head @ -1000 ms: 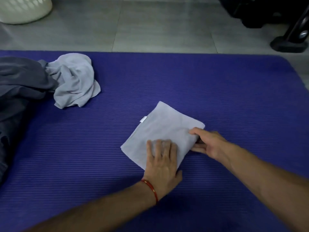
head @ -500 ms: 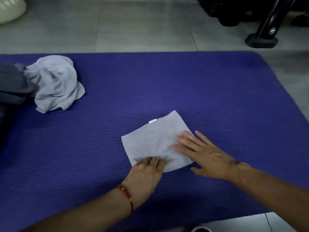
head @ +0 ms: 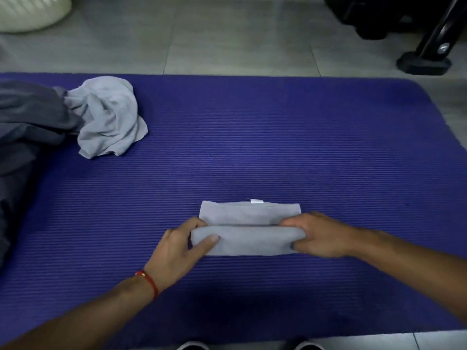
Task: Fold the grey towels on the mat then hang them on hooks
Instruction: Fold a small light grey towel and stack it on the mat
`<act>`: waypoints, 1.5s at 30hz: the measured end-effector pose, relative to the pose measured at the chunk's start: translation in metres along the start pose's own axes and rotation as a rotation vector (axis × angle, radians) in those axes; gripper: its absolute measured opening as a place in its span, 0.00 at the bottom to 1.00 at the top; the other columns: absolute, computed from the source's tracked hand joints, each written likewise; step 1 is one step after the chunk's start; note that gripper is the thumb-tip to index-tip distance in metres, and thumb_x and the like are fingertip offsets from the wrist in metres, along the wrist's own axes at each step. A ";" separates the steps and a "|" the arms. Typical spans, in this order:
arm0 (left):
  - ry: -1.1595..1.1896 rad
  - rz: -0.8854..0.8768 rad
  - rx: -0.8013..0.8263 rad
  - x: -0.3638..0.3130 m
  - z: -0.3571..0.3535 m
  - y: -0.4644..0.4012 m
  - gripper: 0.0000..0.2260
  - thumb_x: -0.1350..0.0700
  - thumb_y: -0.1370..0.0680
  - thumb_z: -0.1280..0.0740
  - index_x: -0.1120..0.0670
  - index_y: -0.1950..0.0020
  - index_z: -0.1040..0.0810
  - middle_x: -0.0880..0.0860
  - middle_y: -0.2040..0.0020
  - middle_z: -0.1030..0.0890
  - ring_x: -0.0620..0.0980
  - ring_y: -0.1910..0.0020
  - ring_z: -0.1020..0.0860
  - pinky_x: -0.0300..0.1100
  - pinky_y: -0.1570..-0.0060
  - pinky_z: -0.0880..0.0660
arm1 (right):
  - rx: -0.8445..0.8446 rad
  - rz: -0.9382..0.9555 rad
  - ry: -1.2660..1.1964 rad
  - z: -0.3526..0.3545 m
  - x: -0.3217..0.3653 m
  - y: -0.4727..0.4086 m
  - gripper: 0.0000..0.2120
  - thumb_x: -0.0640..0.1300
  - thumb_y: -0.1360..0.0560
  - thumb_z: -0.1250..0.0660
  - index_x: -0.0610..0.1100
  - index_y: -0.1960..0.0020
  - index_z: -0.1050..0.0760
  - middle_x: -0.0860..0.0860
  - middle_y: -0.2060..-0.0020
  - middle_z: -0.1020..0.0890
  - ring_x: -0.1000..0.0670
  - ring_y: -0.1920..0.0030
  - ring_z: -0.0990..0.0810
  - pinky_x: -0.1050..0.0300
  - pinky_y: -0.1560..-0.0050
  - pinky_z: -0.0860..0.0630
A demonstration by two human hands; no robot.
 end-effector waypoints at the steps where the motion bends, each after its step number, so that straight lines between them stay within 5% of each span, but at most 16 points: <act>1: 0.005 0.034 -0.029 0.000 0.001 -0.005 0.19 0.31 0.25 0.37 0.45 0.51 0.23 0.46 0.63 0.17 0.45 0.64 0.19 0.41 0.64 0.24 | -0.013 -0.007 -0.080 0.004 -0.004 -0.001 0.06 0.47 0.24 0.30 0.59 0.51 0.22 0.58 0.59 0.17 0.56 0.57 0.19 0.59 0.57 0.21; 6: -0.069 0.148 -0.072 -0.002 -0.003 -0.039 0.17 0.34 0.23 0.37 0.47 0.57 0.26 0.46 0.66 0.19 0.42 0.66 0.21 0.39 0.67 0.29 | -0.246 -0.107 -0.436 0.016 -0.024 -0.002 0.11 0.59 0.26 0.26 0.54 0.49 0.18 0.57 0.56 0.14 0.57 0.56 0.16 0.60 0.55 0.20; 13: 0.022 0.272 -0.122 -0.002 -0.006 -0.053 0.21 0.37 0.22 0.35 0.56 0.57 0.26 0.53 0.61 0.19 0.50 0.63 0.20 0.41 0.68 0.28 | -0.543 -0.304 -0.341 0.013 -0.028 -0.016 0.15 0.60 0.24 0.29 0.49 0.49 0.23 0.56 0.56 0.17 0.59 0.58 0.19 0.67 0.65 0.28; 19: 0.071 0.106 0.161 0.005 -0.002 -0.028 0.14 0.38 0.25 0.31 0.45 0.48 0.25 0.48 0.58 0.17 0.46 0.62 0.18 0.45 0.61 0.21 | -0.253 -0.155 -0.365 0.006 -0.033 0.005 0.12 0.55 0.28 0.23 0.55 0.50 0.23 0.60 0.55 0.16 0.59 0.56 0.17 0.62 0.55 0.22; 22: 0.065 0.063 0.251 0.006 -0.005 -0.020 0.12 0.35 0.25 0.32 0.41 0.49 0.25 0.47 0.57 0.17 0.48 0.61 0.18 0.48 0.60 0.20 | -0.244 -0.132 -0.340 -0.005 -0.035 0.010 0.11 0.55 0.28 0.22 0.56 0.49 0.21 0.62 0.55 0.16 0.59 0.54 0.17 0.59 0.52 0.20; 26: 0.000 -0.059 0.087 -0.021 0.012 -0.031 0.18 0.31 0.24 0.39 0.44 0.49 0.27 0.47 0.65 0.19 0.47 0.68 0.21 0.40 0.68 0.26 | -0.384 -0.109 -0.474 0.016 -0.029 0.016 0.08 0.53 0.24 0.26 0.52 0.48 0.19 0.56 0.56 0.14 0.56 0.56 0.15 0.59 0.56 0.19; 30: 0.078 -0.155 -0.055 -0.072 0.041 -0.081 0.13 0.42 0.18 0.36 0.51 0.52 0.28 0.46 0.65 0.24 0.42 0.69 0.27 0.34 0.69 0.31 | -0.662 -0.034 -0.919 0.070 -0.022 0.021 0.12 0.49 0.21 0.31 0.43 0.43 0.19 0.51 0.52 0.12 0.53 0.52 0.15 0.61 0.53 0.19; 33: 0.172 -0.091 -0.090 -0.103 0.049 -0.138 0.13 0.46 0.18 0.36 0.56 0.52 0.27 0.47 0.63 0.25 0.39 0.69 0.30 0.32 0.71 0.31 | -0.625 -0.029 -1.164 0.099 -0.030 0.020 0.17 0.49 0.21 0.32 0.38 0.39 0.20 0.44 0.47 0.13 0.48 0.49 0.15 0.53 0.47 0.18; 37: 0.289 0.014 -0.036 -0.129 0.045 -0.195 0.16 0.42 0.19 0.34 0.55 0.49 0.24 0.49 0.58 0.20 0.45 0.63 0.23 0.38 0.68 0.26 | -0.670 -0.065 -1.059 0.143 -0.054 0.019 0.16 0.47 0.21 0.30 0.39 0.38 0.22 0.43 0.46 0.14 0.44 0.47 0.15 0.48 0.48 0.18; 41: 0.401 0.095 0.066 -0.170 0.043 -0.228 0.25 0.34 0.23 0.35 0.54 0.40 0.24 0.56 0.47 0.16 0.59 0.49 0.16 0.60 0.52 0.17 | -0.798 -0.073 -0.953 0.212 -0.072 0.024 0.11 0.48 0.19 0.32 0.43 0.41 0.22 0.45 0.45 0.15 0.44 0.45 0.15 0.47 0.47 0.18; 45: 0.518 0.143 0.127 -0.231 0.040 -0.252 0.22 0.40 0.18 0.37 0.57 0.36 0.23 0.56 0.44 0.15 0.57 0.45 0.16 0.52 0.52 0.17 | -0.876 -0.134 -0.752 0.272 -0.080 0.043 0.11 0.54 0.18 0.36 0.47 0.43 0.26 0.48 0.50 0.16 0.47 0.49 0.16 0.45 0.48 0.18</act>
Point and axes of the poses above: each hand's wrist, its own y-axis away from the middle knuckle, its own z-axis out of the back of the hand, x = y × z, the point moved 5 cm from there along -y, towards the middle knuckle
